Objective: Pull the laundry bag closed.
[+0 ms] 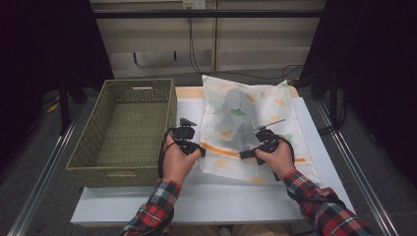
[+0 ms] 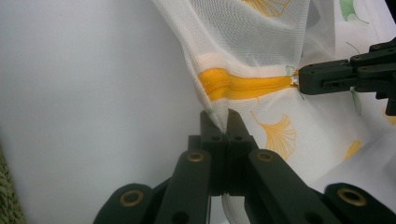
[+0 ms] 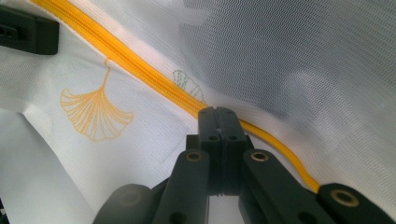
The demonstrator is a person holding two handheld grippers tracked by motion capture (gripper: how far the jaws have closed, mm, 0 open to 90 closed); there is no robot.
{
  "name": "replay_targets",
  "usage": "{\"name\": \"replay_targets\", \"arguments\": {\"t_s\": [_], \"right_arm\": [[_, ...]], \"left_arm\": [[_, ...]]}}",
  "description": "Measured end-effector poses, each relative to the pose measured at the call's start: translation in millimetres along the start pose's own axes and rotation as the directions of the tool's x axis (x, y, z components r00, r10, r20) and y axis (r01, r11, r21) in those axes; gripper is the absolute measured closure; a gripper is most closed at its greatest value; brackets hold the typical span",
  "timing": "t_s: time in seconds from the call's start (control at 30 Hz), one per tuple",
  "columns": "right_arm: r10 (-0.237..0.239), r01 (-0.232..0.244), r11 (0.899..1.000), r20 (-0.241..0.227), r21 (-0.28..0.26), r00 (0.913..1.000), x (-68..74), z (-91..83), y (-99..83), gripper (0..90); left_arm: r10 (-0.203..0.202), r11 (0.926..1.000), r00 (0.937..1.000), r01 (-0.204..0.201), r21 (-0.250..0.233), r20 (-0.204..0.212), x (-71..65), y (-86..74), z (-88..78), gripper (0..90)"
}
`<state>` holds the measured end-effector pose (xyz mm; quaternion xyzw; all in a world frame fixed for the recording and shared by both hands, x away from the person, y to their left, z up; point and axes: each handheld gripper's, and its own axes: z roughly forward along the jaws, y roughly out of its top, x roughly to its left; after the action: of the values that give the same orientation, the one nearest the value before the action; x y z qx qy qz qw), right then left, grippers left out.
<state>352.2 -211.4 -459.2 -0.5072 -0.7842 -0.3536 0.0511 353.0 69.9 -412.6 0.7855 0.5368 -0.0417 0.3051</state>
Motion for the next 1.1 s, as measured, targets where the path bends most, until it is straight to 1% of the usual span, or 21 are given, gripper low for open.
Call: {"name": "replay_targets", "arguments": {"t_s": [0.07, 0.1, 0.17, 0.23, 0.27, 0.33, 0.43, 0.53, 0.6, 0.63, 0.67, 0.7, 0.77, 0.8, 0.83, 0.9, 0.93, 1.0, 1.03, 1.1], "right_arm": [[0.004, -0.004, 1.000, 0.003, 0.003, 1.0000, -0.2, -0.6, 0.3, 90.0], [-0.002, 0.002, 1.000, 0.000, 0.000, 1.0000, -0.5, -0.4, 0.4, 90.0], [0.000, 0.000, 1.000, 0.037, -0.001, 0.9993, 0.5, -1.4, -0.3, 90.0], [0.008, -0.008, 1.000, 0.014, 0.002, 0.9999, -2.3, -1.8, -1.4, 90.0], [0.014, -0.014, 1.000, 0.019, 0.004, 0.9997, -2.9, -2.2, -2.0, 90.0], [0.018, -0.018, 1.000, 0.015, 0.005, 0.9997, -3.9, -2.5, -2.3, 90.0], [0.014, -0.014, 1.000, 0.013, 0.003, 0.9998, -4.3, -2.7, -1.7, 90.0], [0.013, -0.013, 1.000, 0.012, 0.006, 0.9998, -4.3, -3.0, -1.4, 90.0], [0.012, -0.012, 1.000, 0.018, 0.003, 0.9998, -5.0, -3.7, -1.3, 90.0], [0.017, -0.017, 1.000, 0.015, 0.001, 0.9997, -6.2, -4.6, -1.6, 90.0], [0.016, -0.016, 1.000, 0.008, -0.005, 0.9998, -7.8, -4.8, -2.0, 90.0], [0.023, -0.023, 1.000, 0.008, -0.003, 0.9997, -7.7, -5.6, -2.6, 90.0], [0.019, -0.019, 1.000, 0.014, 0.002, 0.9997, -6.7, -4.9, -3.3, 90.0], [0.014, -0.014, 1.000, 0.019, 0.005, 0.9997, -6.7, -4.3, -3.4, 90.0], [0.009, -0.009, 1.000, 0.011, 0.002, 0.9999, -7.2, -3.4, -3.3, 90.0], [0.014, -0.014, 1.000, 0.011, 0.001, 0.9998, -7.5, -3.7, -3.3, 90.0], [0.015, -0.015, 1.000, 0.007, 0.001, 0.9999, -8.0, -3.9, -3.3, 90.0], [0.011, -0.011, 1.000, 0.031, 0.006, 0.9995, -9.0, -5.3, -3.6, 90.0], [0.012, -0.012, 1.000, 0.019, 0.002, 0.9997, -10.7, -5.9, -4.0, 90.0], [0.021, -0.021, 1.000, 0.012, -0.005, 0.9997, -12.6, -7.2, -4.9, 90.0]], "left_arm": [[0.000, 1.0000, 1.0000, 0.000, -0.001, 0.000, 0.1, -0.1, -0.2, 89.6], [0.000, 1.0000, 1.0000, 0.000, 0.001, -0.003, 0.0, 0.0, -0.5, 89.6], [0.000, 1.0000, 1.0000, 0.000, -0.004, -0.005, 0.3, 0.0, -0.6, 89.6], [-0.002, 1.0000, 1.0000, 0.002, -0.001, 0.000, 0.6, -0.1, -0.6, 89.6], [-0.006, 1.0000, 1.0000, 0.006, -0.003, -0.003, 0.1, -0.1, -0.1, 89.6], [0.000, 1.0000, 1.0000, 0.000, -0.001, -0.001, -0.2, 0.1, -0.4, 89.6], [-0.009, 0.9999, 1.0000, 0.009, -0.006, -0.001, 0.0, -0.1, -0.3, 89.6], [0.000, 1.0000, 1.0000, 0.000, -0.001, -0.004, 0.2, 0.0, -0.3, 89.6], [-0.008, 1.0000, 1.0000, 0.008, -0.005, -0.002, 0.4, -0.2, -0.1, 89.6], [-0.012, 0.9999, 0.9999, 0.012, -0.004, 0.001, 0.1, -0.3, 0.0, 89.6], [-0.007, 1.0000, 1.0000, 0.007, 0.002, 0.001, 0.2, -0.3, 0.0, 89.6], [-0.006, 1.0000, 1.0000, 0.006, 0.003, -0.002, 0.1, -0.5, 0.5, 89.6], [-0.007, 0.9999, 1.0000, 0.007, 0.008, -0.004, -0.7, -0.7, 1.7, 89.6], [-0.004, 1.0000, 0.9999, 0.004, 0.007, -0.010, -0.6, -0.5, 1.5, 89.6], [-0.004, 1.0000, 1.0000, 0.004, 0.001, -0.008, -0.5, -0.4, 1.1, 89.6], [-0.011, 0.9999, 0.9999, 0.011, -0.009, -0.006, -0.9, -0.6, 0.4, 89.6], [-0.005, 0.9999, 0.9999, 0.005, -0.011, -0.012, -0.8, -0.6, 0.2, 89.6], [-0.008, 1.0000, 0.9999, 0.008, -0.004, -0.006, 0.1, -0.6, 0.0, 89.6], [-0.015, 0.9998, 0.9999, 0.015, -0.009, -0.008, -0.2, -0.6, 0.5, 89.6], [-0.008, 1.0000, 0.9999, 0.008, -0.001, -0.007, 0.0, -0.5, 0.4, 89.6]]}}
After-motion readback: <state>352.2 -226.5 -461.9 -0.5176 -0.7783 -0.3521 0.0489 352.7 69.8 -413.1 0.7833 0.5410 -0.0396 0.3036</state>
